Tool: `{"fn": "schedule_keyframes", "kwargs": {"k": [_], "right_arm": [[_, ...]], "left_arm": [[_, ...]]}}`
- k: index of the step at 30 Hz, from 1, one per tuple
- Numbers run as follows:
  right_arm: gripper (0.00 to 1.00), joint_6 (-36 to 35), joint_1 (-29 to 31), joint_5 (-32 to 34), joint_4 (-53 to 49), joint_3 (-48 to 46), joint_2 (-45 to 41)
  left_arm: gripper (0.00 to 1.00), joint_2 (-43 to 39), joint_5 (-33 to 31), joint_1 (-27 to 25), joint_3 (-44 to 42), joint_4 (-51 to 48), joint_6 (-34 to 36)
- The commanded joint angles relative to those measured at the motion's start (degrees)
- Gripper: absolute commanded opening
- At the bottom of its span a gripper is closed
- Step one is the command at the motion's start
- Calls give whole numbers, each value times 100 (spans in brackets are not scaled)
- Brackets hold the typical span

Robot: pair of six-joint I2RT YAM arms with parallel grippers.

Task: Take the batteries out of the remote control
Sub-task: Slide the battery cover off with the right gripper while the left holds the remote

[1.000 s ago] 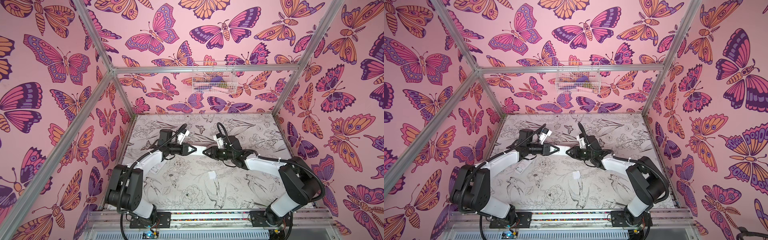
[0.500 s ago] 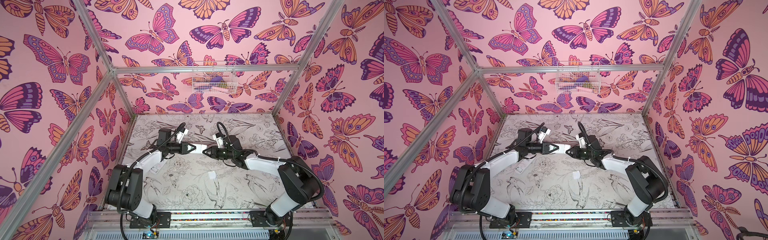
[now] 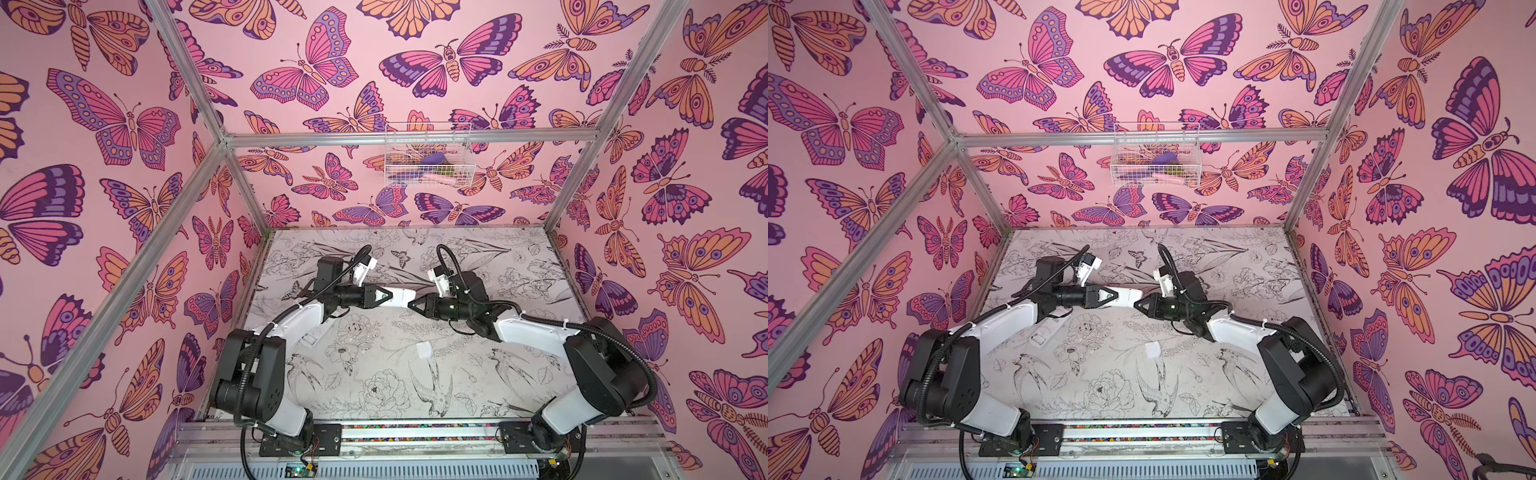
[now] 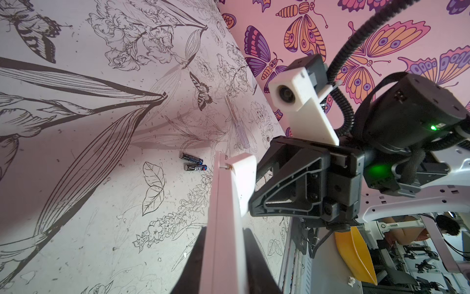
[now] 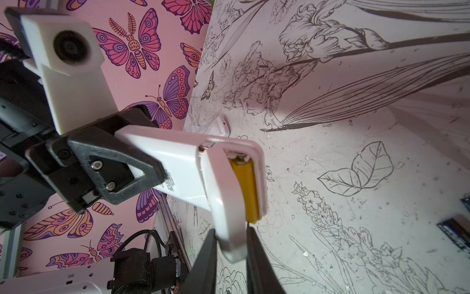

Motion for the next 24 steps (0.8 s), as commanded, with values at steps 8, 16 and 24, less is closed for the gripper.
{"fn": "schedule_keyframes", "kwargs": {"k": [8,16,24], "right_arm": [[24,125,180,-171,608,102,1],[22,105,180,-114,607,76,-48],[22,142,185,-69,757,32,-278]], "left_arm": [[0,-89,512,-154,-110,62,180],[0,-84,426,-151,-158,41,270],[0,-98,388,-154,-172,4,302]]}}
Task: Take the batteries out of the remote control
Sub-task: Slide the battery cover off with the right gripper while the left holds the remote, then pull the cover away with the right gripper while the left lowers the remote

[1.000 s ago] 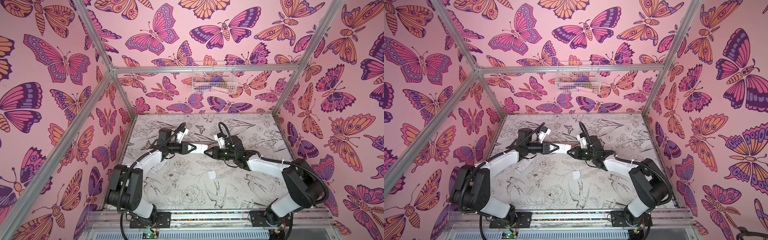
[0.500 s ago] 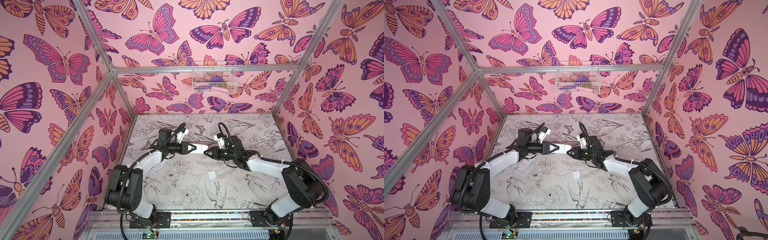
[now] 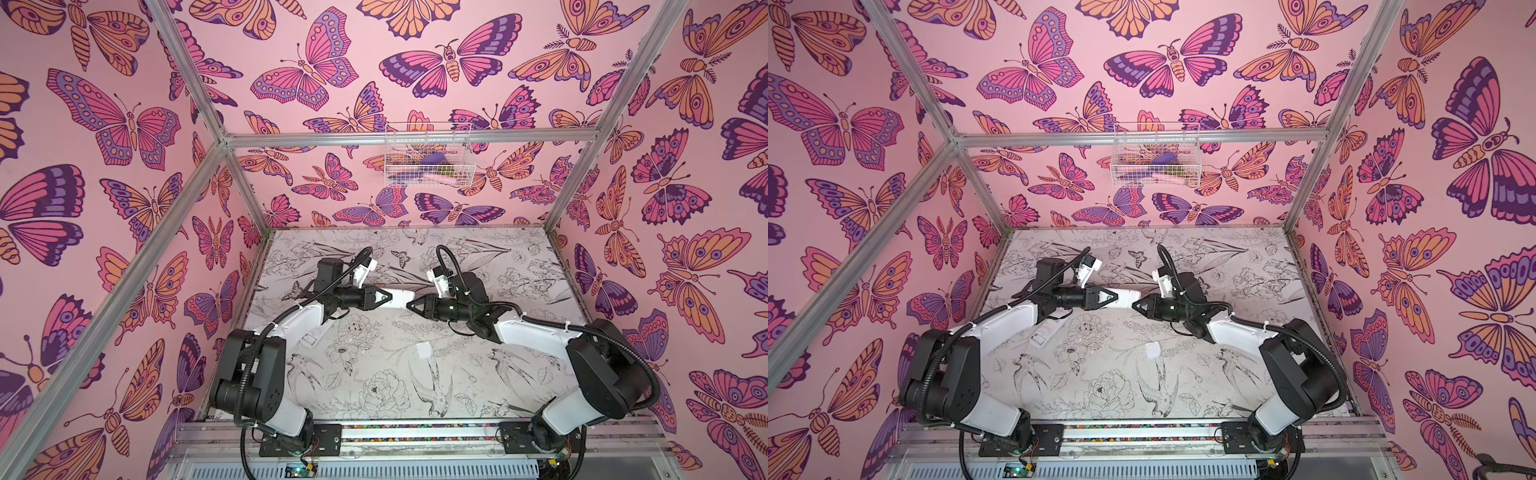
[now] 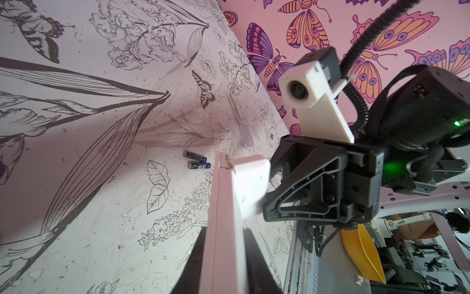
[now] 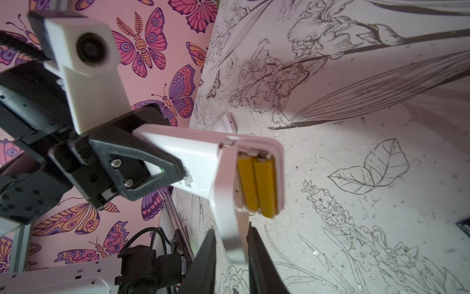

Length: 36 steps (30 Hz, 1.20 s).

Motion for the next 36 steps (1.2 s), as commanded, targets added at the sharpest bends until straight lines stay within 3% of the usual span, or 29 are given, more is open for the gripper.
{"fn": "schedule_keyframes", "kwargs": {"k": [1,12,17,20,25,28,32,36], "right_arm": [[21,89,81,-61,555,80,-155],[6,28,83,-78,478,65,-166],[6,-230,-79,12,-132,-124,-810],[6,-528,-308,280,-1029,-243,-1321],[5,-1506,-674,1740,-3483,-159,-2095],[5,-2140,-802,2651,-4661,96,-2114],[7,-2536,-814,3801,-5523,493,-1675],[7,-2743,-841,4364,-5786,879,-1011]], "left_arm": [[0,-84,391,-121,-109,39,103],[0,-57,308,-118,-117,56,51],[0,-6,76,-112,-161,39,39],[0,64,-257,-120,-250,150,-259],[0,240,-520,-128,-494,380,-1278],[0,334,-547,-130,-599,373,-1731],[0,609,-104,-197,-634,439,-2105],[0,660,-342,-424,-780,581,-2168]]}}
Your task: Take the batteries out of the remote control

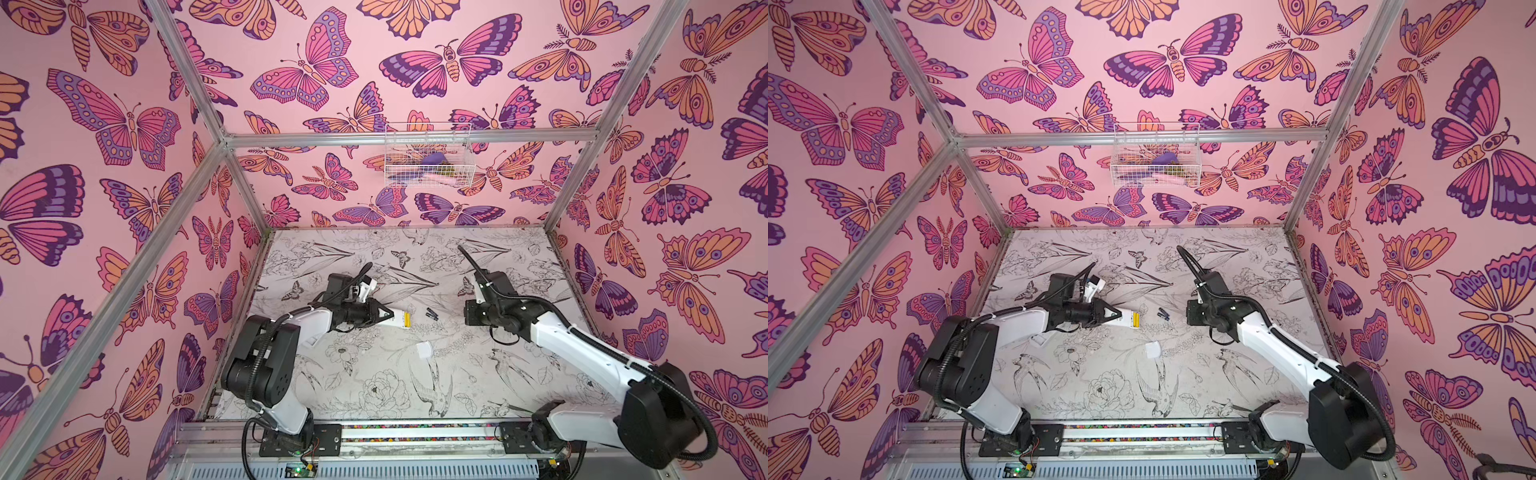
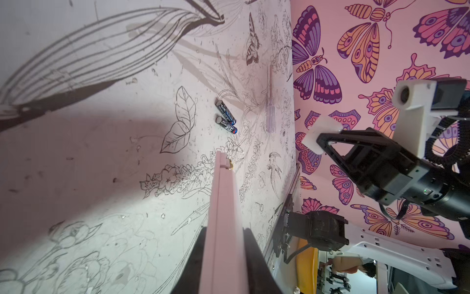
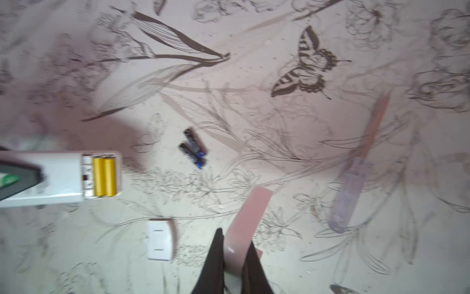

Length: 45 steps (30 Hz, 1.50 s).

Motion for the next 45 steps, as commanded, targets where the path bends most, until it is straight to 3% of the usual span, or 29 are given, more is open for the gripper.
{"fn": "schedule_keyframes", "kwargs": {"k": [1,7,14,22,26,29,35,40,45], "right_arm": [[7,-494,-46,974,-798,477,493],[9,-599,-41,1216,-842,1013,1587],[12,-634,-15,1050,-643,1308,2309],[24,-588,174,963,-648,1480,2575],[38,-522,231,858,-844,1556,2405],[43,-473,224,856,-931,1454,2031],[47,-236,-147,1009,-1239,977,1076],[48,71,-749,681,-1095,135,299],[48,183,-1220,426,-1053,-179,98]], "left_arm": [[0,73,68,-191,-161,313,-210],[0,417,98,-216,71,179,-123],[2,605,78,-94,168,115,-209],[32,629,-194,194,272,-149,-183],[41,609,-424,311,379,-391,-65],[47,572,-664,356,539,-752,190],[57,462,-1137,513,796,-1281,634],[76,200,-1905,550,1013,-1877,1238],[91,-183,-2148,548,909,-1929,1587]]}}
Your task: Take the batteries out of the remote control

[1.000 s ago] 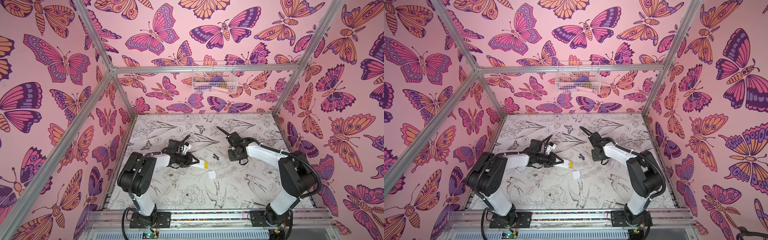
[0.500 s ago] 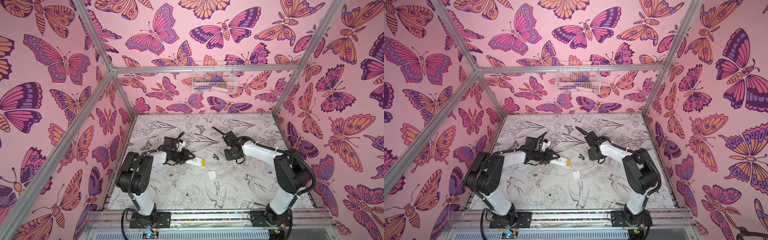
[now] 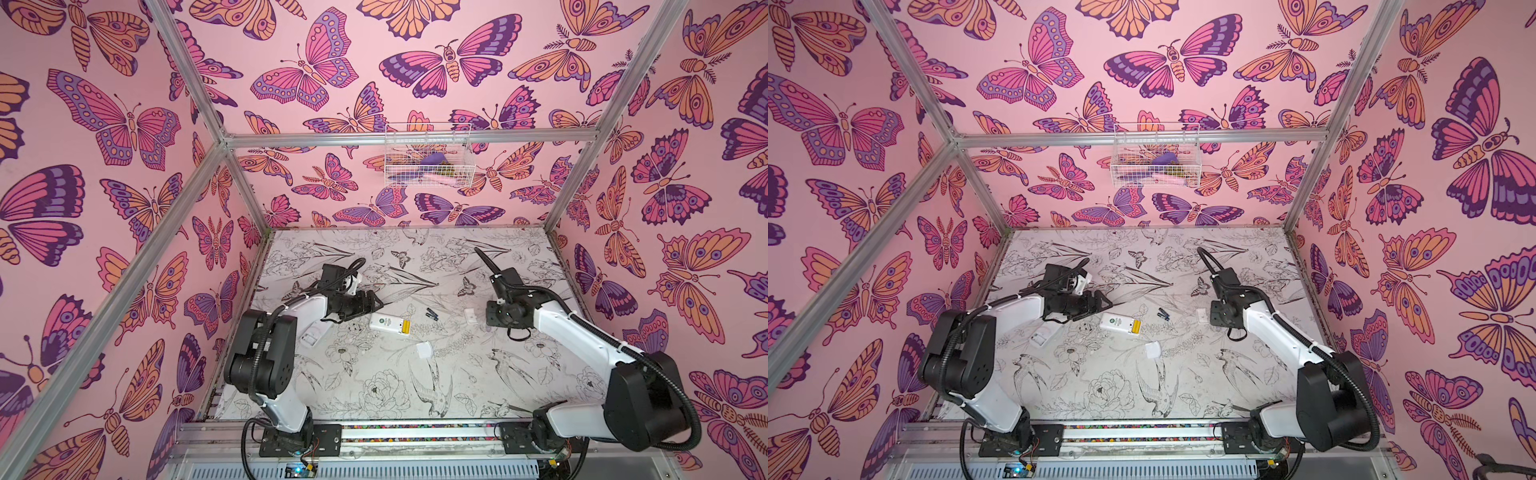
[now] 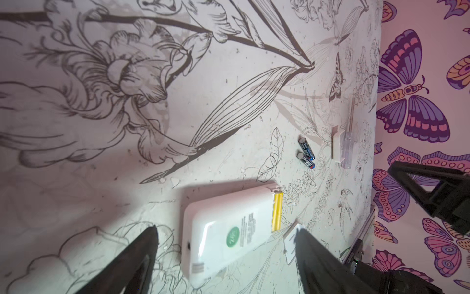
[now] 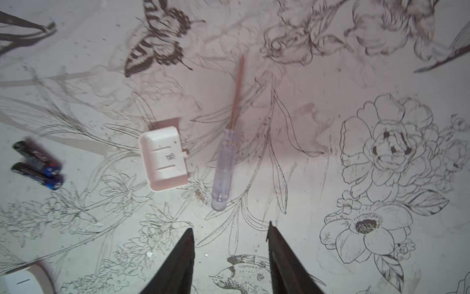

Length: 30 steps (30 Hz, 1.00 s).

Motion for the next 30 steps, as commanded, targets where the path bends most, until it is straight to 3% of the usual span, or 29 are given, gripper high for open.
{"fn": "schedule_keyframes", "kwargs": {"k": [1,9,30], "right_arm": [[48,186,-167,-257,-86,-98,-80],[45,393,-220,-645,331,-240,262],[31,412,-390,-602,1209,-130,1563]], "left_arm": [[93,-427,-395,32,-64,-241,499],[100,-1250,-481,127,125,-625,1717],[100,-1675,-624,782,269,-719,2280]]}}
